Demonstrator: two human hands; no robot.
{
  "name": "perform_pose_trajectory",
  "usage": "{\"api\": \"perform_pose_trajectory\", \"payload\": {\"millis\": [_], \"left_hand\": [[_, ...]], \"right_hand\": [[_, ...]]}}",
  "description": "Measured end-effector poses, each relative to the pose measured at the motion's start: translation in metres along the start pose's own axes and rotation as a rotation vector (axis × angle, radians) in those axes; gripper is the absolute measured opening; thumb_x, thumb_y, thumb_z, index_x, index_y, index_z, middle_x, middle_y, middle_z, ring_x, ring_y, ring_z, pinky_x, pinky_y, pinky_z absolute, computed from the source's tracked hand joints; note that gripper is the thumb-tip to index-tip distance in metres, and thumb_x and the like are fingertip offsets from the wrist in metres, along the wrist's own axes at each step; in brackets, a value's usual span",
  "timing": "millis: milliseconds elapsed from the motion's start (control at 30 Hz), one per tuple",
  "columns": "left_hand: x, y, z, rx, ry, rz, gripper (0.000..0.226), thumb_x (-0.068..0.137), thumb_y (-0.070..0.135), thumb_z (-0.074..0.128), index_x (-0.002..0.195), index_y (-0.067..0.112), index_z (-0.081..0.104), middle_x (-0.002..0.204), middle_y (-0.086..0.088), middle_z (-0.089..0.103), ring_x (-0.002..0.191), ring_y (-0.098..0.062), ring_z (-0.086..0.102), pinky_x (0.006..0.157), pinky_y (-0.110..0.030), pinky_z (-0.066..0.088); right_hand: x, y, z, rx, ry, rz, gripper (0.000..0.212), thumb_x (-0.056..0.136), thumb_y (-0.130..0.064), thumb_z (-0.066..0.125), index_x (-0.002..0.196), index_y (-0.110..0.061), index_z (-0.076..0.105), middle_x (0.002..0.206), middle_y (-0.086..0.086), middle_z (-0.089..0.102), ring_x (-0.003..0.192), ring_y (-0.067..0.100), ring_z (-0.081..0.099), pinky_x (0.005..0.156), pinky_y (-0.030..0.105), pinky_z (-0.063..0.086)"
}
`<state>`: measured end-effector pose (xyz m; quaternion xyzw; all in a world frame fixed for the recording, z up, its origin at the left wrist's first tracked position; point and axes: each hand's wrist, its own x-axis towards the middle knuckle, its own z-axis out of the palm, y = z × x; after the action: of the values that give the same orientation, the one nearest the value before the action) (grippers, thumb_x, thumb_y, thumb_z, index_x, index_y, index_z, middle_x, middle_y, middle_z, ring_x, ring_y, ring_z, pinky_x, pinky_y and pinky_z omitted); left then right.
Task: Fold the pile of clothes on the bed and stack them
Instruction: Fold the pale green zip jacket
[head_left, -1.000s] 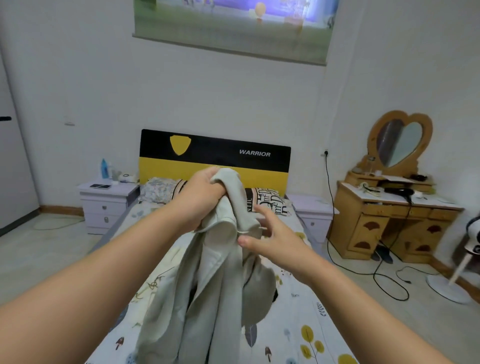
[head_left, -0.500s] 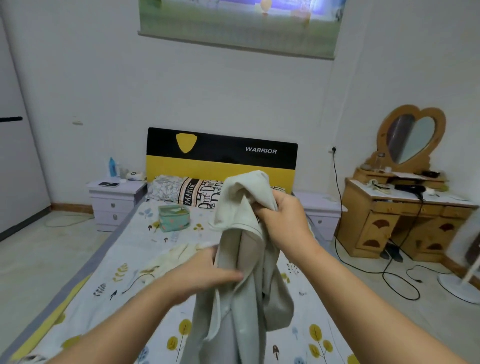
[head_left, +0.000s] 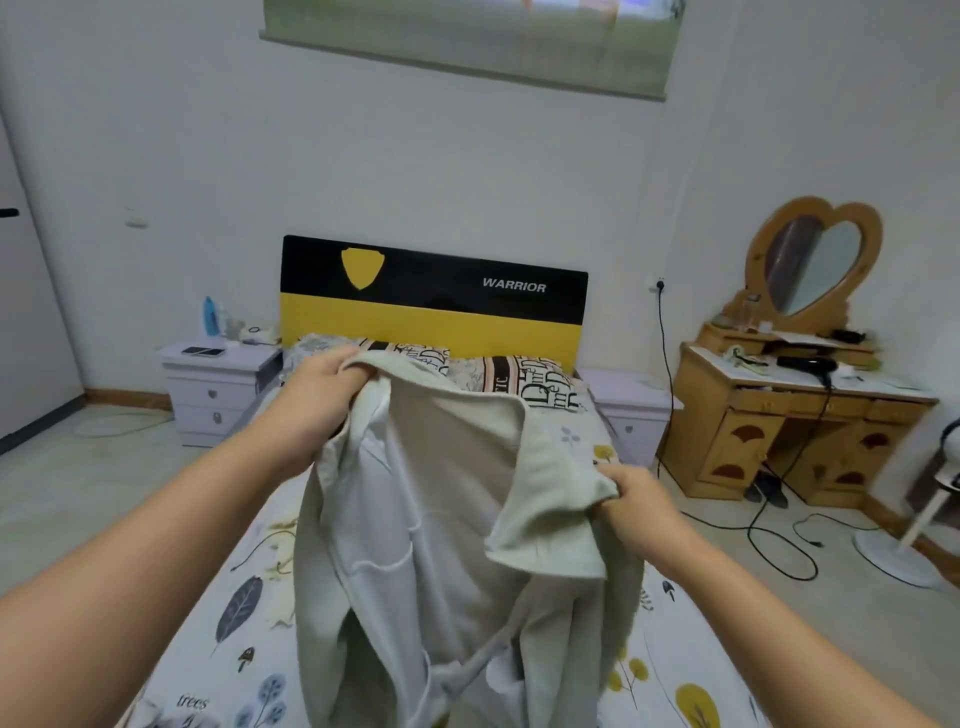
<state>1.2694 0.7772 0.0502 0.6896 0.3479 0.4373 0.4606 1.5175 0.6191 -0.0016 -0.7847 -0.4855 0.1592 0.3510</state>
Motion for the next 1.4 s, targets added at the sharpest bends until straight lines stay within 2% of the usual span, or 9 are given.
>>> {"api": "perform_pose_trajectory", "payload": {"millis": [133, 233, 433, 533, 800, 933, 1100, 1233, 1400], "left_hand": [[0.0, 0.027, 0.022, -0.018, 0.022, 0.166, 0.029, 0.096, 0.014, 0.042, 0.077, 0.016, 0.064, 0.073, 0.003, 0.061, 0.064, -0.006, 0.054, 0.056, -0.013, 0.043], [-0.001, 0.044, 0.035, -0.026, 0.049, 0.223, 0.029, 0.097, 0.012, 0.04, 0.095, 0.026, 0.065, 0.089, 0.017, 0.062, 0.08, 0.006, 0.056, 0.067, -0.007, 0.045], [0.003, 0.037, 0.021, 0.636, 0.209, 0.423, 0.026, 0.092, 0.004, 0.04, 0.096, 0.008, 0.065, 0.103, -0.012, 0.057, 0.1, -0.027, 0.049, 0.076, -0.033, 0.036], [0.009, 0.019, 0.001, 0.821, 0.205, 0.332, 0.019, 0.093, 0.005, 0.04, 0.082, 0.002, 0.055, 0.095, -0.018, 0.056, 0.095, -0.033, 0.049, 0.069, -0.036, 0.031], [-0.003, -0.035, -0.019, 0.583, 0.078, -0.063, 0.033, 0.1, 0.019, 0.034, 0.078, 0.008, 0.057, 0.101, -0.02, 0.062, 0.097, -0.03, 0.055, 0.071, -0.03, 0.033], [-0.009, -0.046, -0.019, 0.451, -0.109, -0.16, 0.023, 0.099, 0.024, 0.036, 0.095, 0.018, 0.057, 0.098, 0.005, 0.057, 0.099, -0.015, 0.049, 0.073, -0.019, 0.038], [-0.02, -0.057, -0.026, 0.494, -0.359, -0.278, 0.028, 0.094, 0.033, 0.049, 0.095, 0.006, 0.057, 0.095, -0.018, 0.06, 0.08, -0.016, 0.05, 0.07, -0.03, 0.036], [-0.03, -0.062, -0.019, 0.444, -0.421, -0.288, 0.032, 0.095, 0.032, 0.048, 0.067, 0.018, 0.042, 0.066, -0.003, 0.045, 0.061, -0.014, 0.04, 0.062, -0.028, 0.029], [-0.036, -0.071, -0.006, 0.426, -0.341, -0.283, 0.042, 0.097, 0.025, 0.045, 0.058, 0.022, 0.03, 0.051, 0.006, 0.032, 0.044, -0.007, 0.027, 0.044, -0.02, 0.023]], "right_hand": [[-0.007, 0.0, 0.022, -0.003, -0.095, 0.017, 0.029, 0.079, 0.009, 0.041, 0.065, -0.011, 0.058, 0.071, 0.006, 0.06, 0.068, 0.015, 0.05, 0.058, 0.024, 0.037], [-0.011, -0.008, 0.041, 0.062, -0.113, -0.022, 0.026, 0.084, 0.003, 0.045, 0.064, -0.009, 0.056, 0.066, 0.002, 0.053, 0.064, 0.014, 0.043, 0.06, 0.025, 0.033], [-0.015, -0.011, 0.06, 0.277, 0.024, 0.015, 0.028, 0.089, 0.001, 0.042, 0.074, -0.018, 0.057, 0.076, 0.0, 0.059, 0.071, 0.016, 0.05, 0.061, 0.026, 0.038], [-0.012, -0.012, 0.053, 0.367, 0.107, -0.008, 0.025, 0.091, 0.001, 0.04, 0.079, -0.018, 0.054, 0.077, 0.0, 0.056, 0.069, 0.014, 0.047, 0.06, 0.026, 0.035], [-0.01, -0.03, 0.029, 0.309, -0.098, -0.158, 0.012, 0.077, -0.004, 0.069, 0.078, -0.016, 0.07, 0.08, -0.005, 0.069, 0.071, -0.001, 0.059, 0.061, 0.011, 0.047], [-0.012, -0.031, 0.02, 0.244, -0.197, -0.175, 0.019, 0.074, 0.001, 0.072, 0.063, -0.014, 0.068, 0.062, -0.006, 0.062, 0.06, 0.0, 0.053, 0.055, 0.011, 0.041], [-0.008, -0.022, 0.005, 0.424, 0.08, -0.156, 0.036, 0.089, -0.014, 0.06, 0.077, 0.019, 0.055, 0.066, 0.01, 0.048, 0.064, 0.016, 0.041, 0.055, 0.025, 0.028], [-0.004, -0.021, -0.003, 0.466, 0.17, -0.147, 0.034, 0.092, -0.014, 0.057, 0.086, 0.02, 0.057, 0.066, 0.022, 0.051, 0.071, 0.02, 0.044, 0.067, 0.029, 0.032], [-0.002, -0.016, -0.004, 0.467, 0.206, -0.111, 0.035, 0.093, -0.014, 0.054, 0.085, 0.02, 0.056, 0.073, 0.013, 0.053, 0.071, 0.02, 0.043, 0.067, 0.031, 0.031]]}}
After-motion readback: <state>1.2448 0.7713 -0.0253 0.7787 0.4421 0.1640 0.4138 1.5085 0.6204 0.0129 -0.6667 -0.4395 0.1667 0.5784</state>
